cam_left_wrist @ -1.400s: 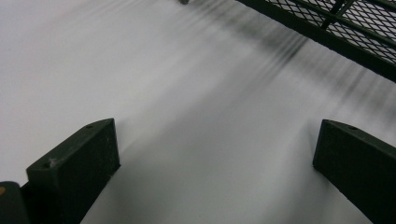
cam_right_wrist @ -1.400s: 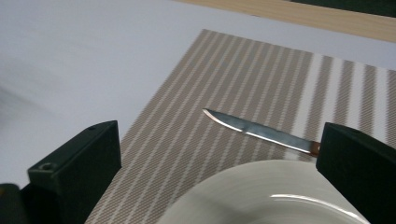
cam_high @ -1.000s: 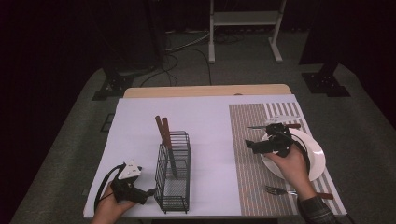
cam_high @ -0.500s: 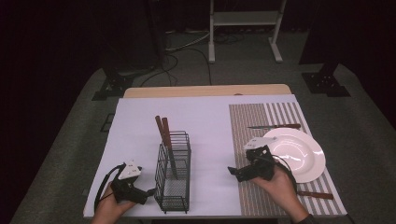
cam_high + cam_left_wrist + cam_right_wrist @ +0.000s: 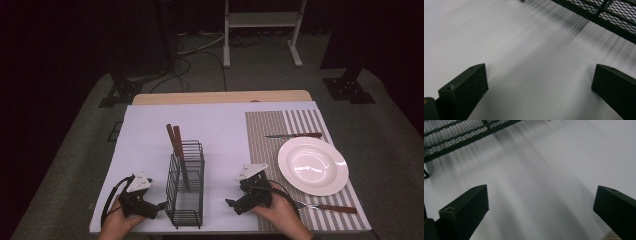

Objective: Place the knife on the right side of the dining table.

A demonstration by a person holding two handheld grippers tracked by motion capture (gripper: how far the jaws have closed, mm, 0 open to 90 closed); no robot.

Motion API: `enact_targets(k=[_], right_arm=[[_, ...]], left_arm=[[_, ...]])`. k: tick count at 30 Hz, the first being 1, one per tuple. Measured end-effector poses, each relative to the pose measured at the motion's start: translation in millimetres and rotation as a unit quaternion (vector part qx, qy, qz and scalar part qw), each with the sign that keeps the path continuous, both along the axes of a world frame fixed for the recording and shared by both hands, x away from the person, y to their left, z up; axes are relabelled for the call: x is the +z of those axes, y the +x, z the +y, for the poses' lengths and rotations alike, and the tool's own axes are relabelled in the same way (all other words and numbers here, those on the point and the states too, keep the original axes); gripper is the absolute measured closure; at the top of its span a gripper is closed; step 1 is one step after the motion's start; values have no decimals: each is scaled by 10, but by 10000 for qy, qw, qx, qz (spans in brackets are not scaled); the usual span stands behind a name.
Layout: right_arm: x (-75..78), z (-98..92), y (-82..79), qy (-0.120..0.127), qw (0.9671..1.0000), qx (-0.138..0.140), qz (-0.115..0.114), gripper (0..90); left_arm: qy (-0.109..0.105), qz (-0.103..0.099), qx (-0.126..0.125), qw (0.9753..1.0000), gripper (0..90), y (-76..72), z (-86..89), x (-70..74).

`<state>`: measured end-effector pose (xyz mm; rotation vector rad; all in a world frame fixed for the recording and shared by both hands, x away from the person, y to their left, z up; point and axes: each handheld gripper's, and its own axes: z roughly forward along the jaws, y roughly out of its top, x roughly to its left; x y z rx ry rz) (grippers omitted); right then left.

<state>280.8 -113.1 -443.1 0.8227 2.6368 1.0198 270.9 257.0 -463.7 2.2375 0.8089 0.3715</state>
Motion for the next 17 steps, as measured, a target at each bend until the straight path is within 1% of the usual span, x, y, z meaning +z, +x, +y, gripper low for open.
enact_targets(k=[3,5,7,9,11,12,13,14,17], right_arm=[[-61,68,-17,-88,9999,80,26,0],[-86,106,-28,-108,9999,112,-2,0],[-104,143,-32,-65,9998,183,-41,0],[-127,169,-23,-33,9996,252,-131,0],[-163,199,-20,8,9995,269,-150,0],[-187,212,-19,-14,9995,264,-146,0],[-209,214,-12,26,9995,276,-137,0],[-214,208,-8,83,9996,254,-115,0],[-226,201,-12,121,9995,259,-163,0]], left_arm=[[0,-1,-1,10000,0,0,0,0],[0,-1,0,10000,0,0,0,0],[0,-1,0,10000,0,0,0,0],[0,0,-1,10000,0,0,0,0],[0,-1,-1,10000,0,0,0,0],[-1,-1,1,10000,0,0,0,0],[-2,-1,0,10000,0,0,0,0],[0,0,0,10000,0,0,0,0],[-2,0,0,10000,0,0,0,0]])
